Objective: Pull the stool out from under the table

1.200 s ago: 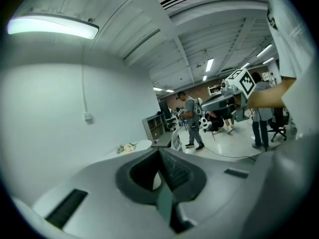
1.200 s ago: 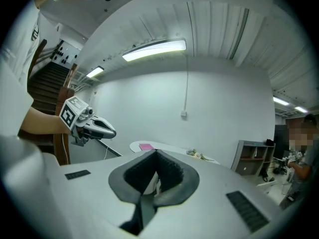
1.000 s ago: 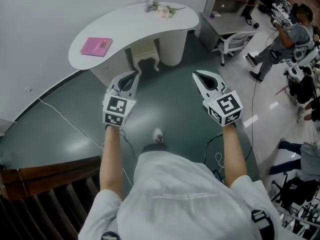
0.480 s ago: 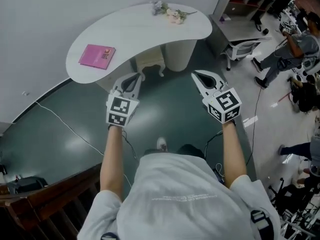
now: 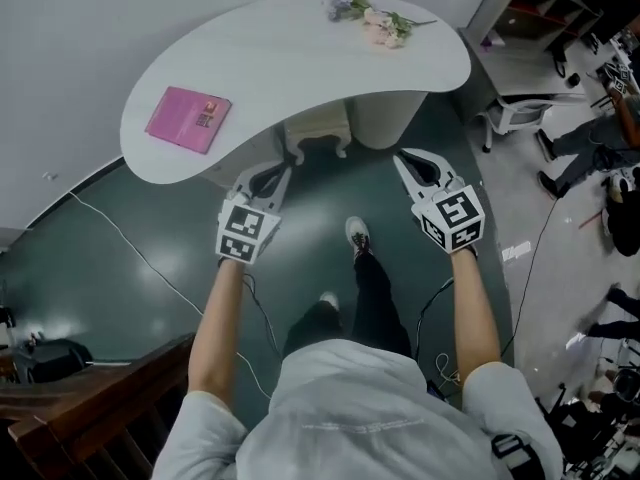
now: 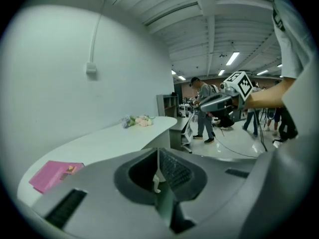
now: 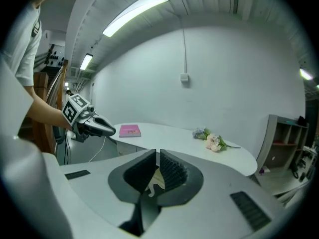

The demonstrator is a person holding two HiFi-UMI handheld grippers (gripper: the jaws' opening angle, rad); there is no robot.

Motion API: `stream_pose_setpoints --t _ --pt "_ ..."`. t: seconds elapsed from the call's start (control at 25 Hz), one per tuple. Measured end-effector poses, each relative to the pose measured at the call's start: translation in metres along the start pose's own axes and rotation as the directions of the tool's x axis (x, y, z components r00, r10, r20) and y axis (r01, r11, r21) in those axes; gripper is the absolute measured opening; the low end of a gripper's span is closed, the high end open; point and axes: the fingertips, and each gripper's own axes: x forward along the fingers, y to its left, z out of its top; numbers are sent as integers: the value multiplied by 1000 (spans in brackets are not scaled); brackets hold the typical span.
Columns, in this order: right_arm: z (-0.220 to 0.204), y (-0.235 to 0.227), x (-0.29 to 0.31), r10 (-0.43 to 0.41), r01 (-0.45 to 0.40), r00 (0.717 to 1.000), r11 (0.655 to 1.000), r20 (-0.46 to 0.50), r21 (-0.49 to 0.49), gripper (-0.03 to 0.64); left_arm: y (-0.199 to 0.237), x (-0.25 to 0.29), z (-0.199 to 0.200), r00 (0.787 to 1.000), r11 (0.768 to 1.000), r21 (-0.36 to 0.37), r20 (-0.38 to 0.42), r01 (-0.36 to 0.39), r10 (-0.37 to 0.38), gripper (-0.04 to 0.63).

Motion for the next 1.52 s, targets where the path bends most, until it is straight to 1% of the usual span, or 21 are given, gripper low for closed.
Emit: stream_pose_setpoints --t 0.12,0.16,0.2,0.24,0.32,0.44,0.6,0.72,0.8,0.96,1.04,1.16,1.24,1.36,1.44,1.52 --pt "-58 -20 55 29 -31 999 998 -34 -48 17 15 45 -55 1000 999 -38 -23 -15 14 12" --pt "-79 -26 73 36 -38 999 998 -41 -58 32 18 59 -75 999 998 -53 -28 -18 17 12" --pt "-99 -31 90 42 -45 998 997 -46 -62 87 22 72 -95 999 997 -68 -34 -22 20 12" --pt "-119 -37 107 47 -50 998 997 -50 -62 120 26 86 -116 999 996 -83 -41 -29 25 15" --pt "-156 -48 139 55 -58 997 996 -53 -61 129 37 115 -151 998 994 -102 -54 -46 41 111" --pt "-211 -60 183 88 -91 994 995 -59 -46 146 50 159 -198 996 993 -98 -71 -65 58 141" --pt "-285 -70 235 128 -130 989 991 -75 -23 187 62 211 -263 994 988 -131 -79 -82 72 161" --pt "-331 -79 272 137 -139 987 990 -90 -19 199 83 243 -311 989 979 -156 -94 -129 116 179" --pt "-361 -85 294 138 -140 985 990 -102 -16 209 96 263 -341 983 971 -175 -111 -164 146 179" --pt "-414 -88 335 167 -170 977 985 -135 -14 232 111 301 -393 975 960 -199 -139 -199 173 183" --pt "-438 -88 354 179 -184 971 983 -158 -20 247 118 319 -414 970 953 -206 -152 -221 192 197" --pt "-464 -90 379 184 -194 964 980 -194 -35 269 127 343 -441 961 939 -231 -167 -254 219 272" --pt "-477 -91 396 184 -198 959 979 -214 -41 278 132 357 -457 960 935 -247 -177 -255 216 291" --pt "-487 -100 422 169 -186 959 981 -229 -56 284 143 376 -471 958 928 -265 -187 -261 216 304" --pt "-489 -105 437 163 -183 958 981 -234 -67 285 152 386 -475 961 915 -308 -174 -262 216 305" --pt "-491 -107 448 170 -193 955 978 -243 -76 285 157 394 -477 967 900 -359 -147 -247 207 307"
